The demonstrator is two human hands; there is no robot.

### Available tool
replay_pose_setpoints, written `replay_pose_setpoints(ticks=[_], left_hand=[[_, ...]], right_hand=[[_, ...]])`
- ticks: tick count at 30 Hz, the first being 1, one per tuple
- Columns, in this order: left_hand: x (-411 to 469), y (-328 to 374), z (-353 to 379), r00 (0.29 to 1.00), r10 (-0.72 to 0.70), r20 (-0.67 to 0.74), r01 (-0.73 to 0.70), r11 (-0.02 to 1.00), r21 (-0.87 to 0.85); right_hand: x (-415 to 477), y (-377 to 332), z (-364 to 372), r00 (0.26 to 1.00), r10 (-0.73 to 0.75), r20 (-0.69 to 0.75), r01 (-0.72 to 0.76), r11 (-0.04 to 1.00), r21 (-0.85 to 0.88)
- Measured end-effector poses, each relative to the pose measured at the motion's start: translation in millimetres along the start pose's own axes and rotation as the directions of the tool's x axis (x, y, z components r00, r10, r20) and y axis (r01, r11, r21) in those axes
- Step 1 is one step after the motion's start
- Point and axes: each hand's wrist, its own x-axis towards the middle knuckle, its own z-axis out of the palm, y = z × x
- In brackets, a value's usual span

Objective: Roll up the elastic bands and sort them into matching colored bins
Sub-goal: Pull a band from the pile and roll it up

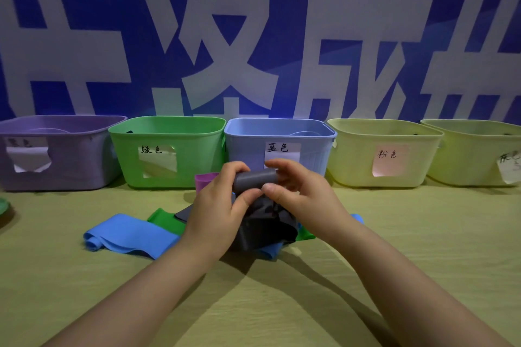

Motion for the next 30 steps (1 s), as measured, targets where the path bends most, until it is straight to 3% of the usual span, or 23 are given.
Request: replay_pose_setpoints(ticks=[10,18,25,30], left_hand=[[-1.3,1.0,0.6,0.999,0.034,-0.015,-0.036,0.995,-0.093],[0.3,0.2,0.1,0.998,0.048,0.05,-0.044,0.997,-0.07],[-0.6,1.1,0.1,0.991,0.117,0.062,-0.116,0.993,-0.016],[2.8,-0.6,-4.0,0.993,0.114,-0.021,-0.114,0.993,0.009]], right_hand=[[-2.0,-1.4,6.0,0.999,0.038,0.019,-0.039,0.997,0.062],[-1.0,-4.0,6.0,0.997,0.076,-0.005,-0.076,0.996,-0.053],[-2.7,-2.8,3.9,0.995,0.091,-0.032,-0.089,0.994,0.067],[-3.5,-2.7,5.7,0.999,0.025,0.034,-0.032,0.972,0.233]])
